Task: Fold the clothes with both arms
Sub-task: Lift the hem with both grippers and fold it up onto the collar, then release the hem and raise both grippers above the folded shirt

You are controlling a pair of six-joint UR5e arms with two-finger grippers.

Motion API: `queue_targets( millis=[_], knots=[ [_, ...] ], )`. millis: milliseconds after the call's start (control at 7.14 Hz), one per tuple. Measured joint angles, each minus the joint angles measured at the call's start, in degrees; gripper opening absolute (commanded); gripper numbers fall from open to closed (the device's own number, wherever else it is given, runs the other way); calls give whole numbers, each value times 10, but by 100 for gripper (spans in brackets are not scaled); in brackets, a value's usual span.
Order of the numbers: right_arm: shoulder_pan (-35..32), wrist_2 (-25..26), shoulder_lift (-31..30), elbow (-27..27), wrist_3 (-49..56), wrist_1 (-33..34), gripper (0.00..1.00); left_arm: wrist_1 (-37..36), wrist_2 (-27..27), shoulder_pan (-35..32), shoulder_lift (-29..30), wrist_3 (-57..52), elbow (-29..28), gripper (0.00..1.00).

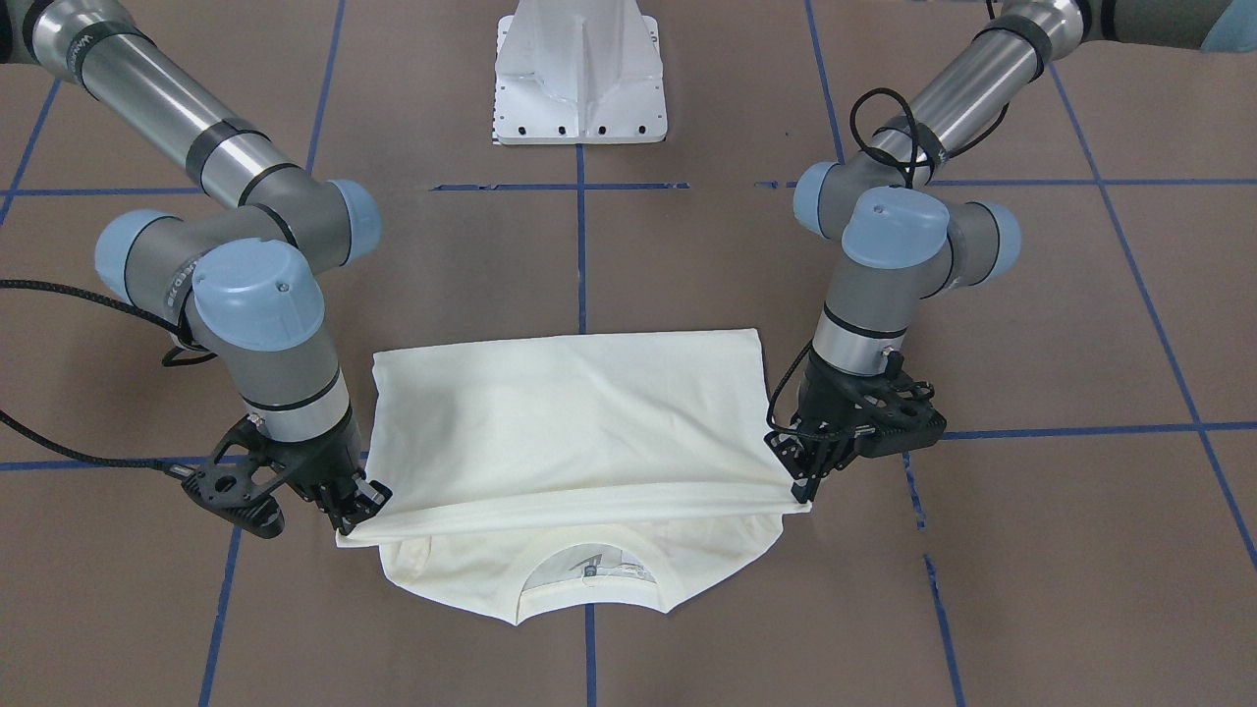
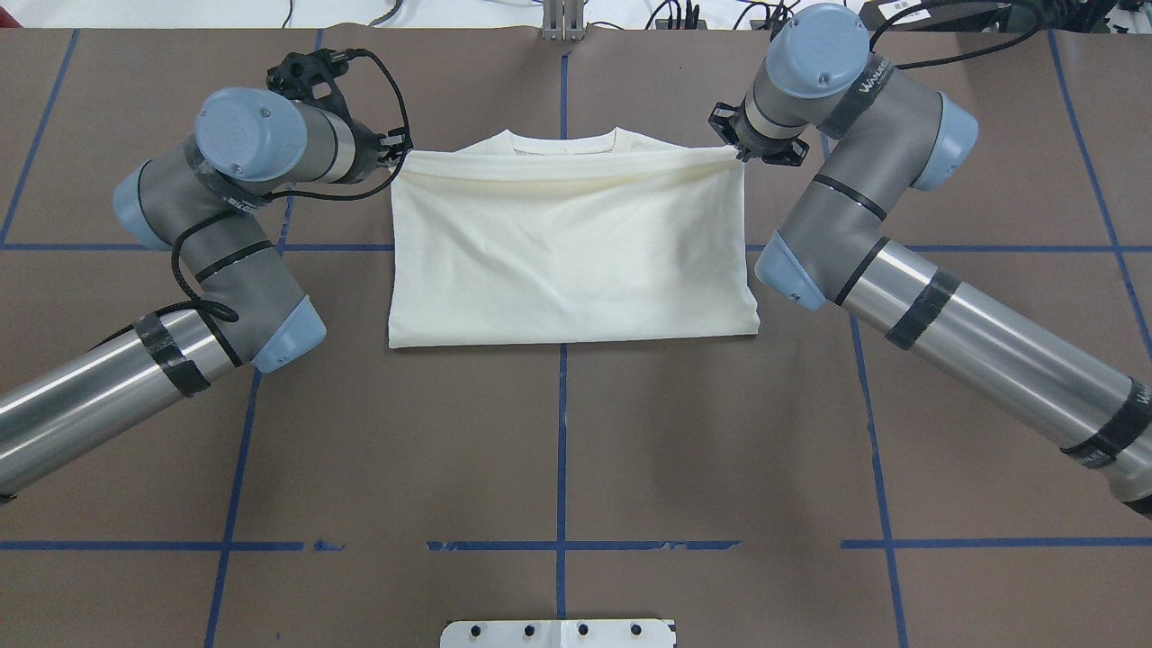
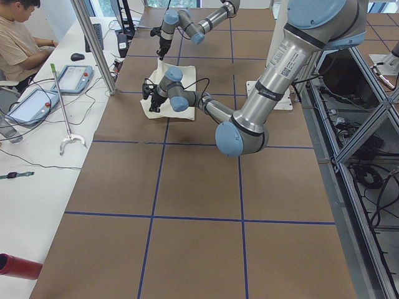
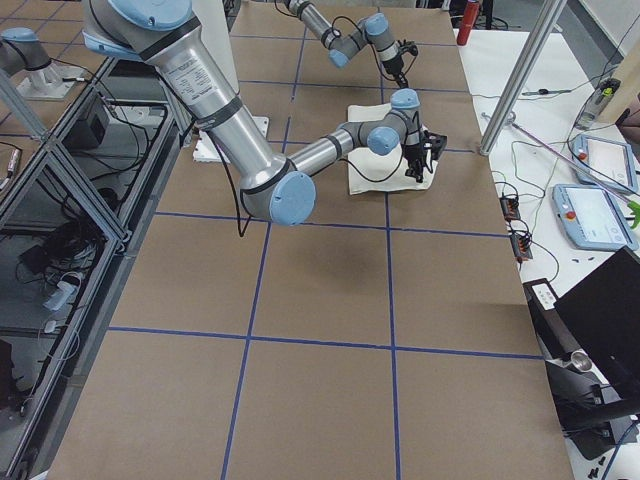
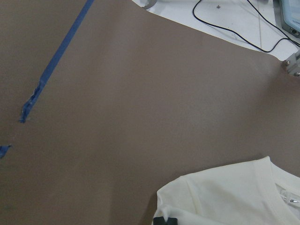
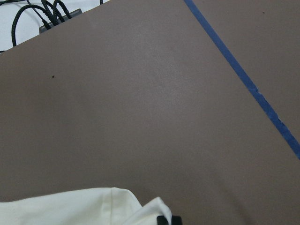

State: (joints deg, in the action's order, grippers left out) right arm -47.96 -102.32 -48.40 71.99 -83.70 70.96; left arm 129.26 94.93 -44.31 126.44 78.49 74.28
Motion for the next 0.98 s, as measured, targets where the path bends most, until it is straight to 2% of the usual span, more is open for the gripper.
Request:
queue_targets(
  millis=[280, 420, 981],
  knots=[
    [0, -1, 38, -56, 1, -19, 0, 40, -1, -1, 13, -7, -39, 0],
    [0, -1, 44, -67, 1, -22, 0, 46, -2, -2, 14, -19, -44, 0],
    [2, -1, 53, -75, 2, -23, 0, 51, -1, -9, 11, -56, -44, 0]
  ],
)
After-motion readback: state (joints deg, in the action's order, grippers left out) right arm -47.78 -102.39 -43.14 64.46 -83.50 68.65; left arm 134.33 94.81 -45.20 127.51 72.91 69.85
